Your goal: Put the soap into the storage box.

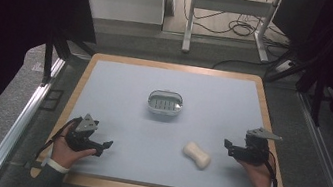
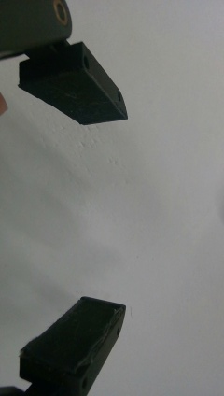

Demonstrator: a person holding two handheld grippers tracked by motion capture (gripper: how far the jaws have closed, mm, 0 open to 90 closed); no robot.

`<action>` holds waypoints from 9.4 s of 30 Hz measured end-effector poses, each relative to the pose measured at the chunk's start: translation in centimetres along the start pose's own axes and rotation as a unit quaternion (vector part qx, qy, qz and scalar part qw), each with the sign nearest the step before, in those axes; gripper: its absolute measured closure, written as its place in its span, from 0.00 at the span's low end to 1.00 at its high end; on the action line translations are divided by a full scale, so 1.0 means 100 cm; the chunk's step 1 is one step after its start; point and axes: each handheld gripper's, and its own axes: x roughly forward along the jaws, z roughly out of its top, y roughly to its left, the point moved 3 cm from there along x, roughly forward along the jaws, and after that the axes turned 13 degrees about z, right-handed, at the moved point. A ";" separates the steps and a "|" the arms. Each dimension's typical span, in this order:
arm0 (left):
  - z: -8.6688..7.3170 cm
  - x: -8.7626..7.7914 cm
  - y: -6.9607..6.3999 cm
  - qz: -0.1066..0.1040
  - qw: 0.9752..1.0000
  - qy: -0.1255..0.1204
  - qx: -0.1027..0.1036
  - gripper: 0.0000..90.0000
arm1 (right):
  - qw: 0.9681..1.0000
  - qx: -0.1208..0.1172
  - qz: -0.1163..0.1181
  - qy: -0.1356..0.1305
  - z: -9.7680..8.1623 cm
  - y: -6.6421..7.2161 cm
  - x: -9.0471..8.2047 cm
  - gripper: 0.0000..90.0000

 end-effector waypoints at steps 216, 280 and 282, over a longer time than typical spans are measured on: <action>0.002 -0.003 -0.002 -0.006 1.000 0.003 0.004 0.09 | 0.940 -0.147 0.136 0.277 0.098 0.094 0.057 0.55; 0.002 -0.002 -0.002 -0.006 1.000 0.006 0.007 0.09 | 0.935 -0.165 0.179 0.258 0.170 0.093 0.112 0.55; 0.002 -0.002 -0.002 -0.006 1.000 0.006 0.007 0.09 | 0.935 -0.163 0.188 0.251 0.172 0.093 0.114 0.55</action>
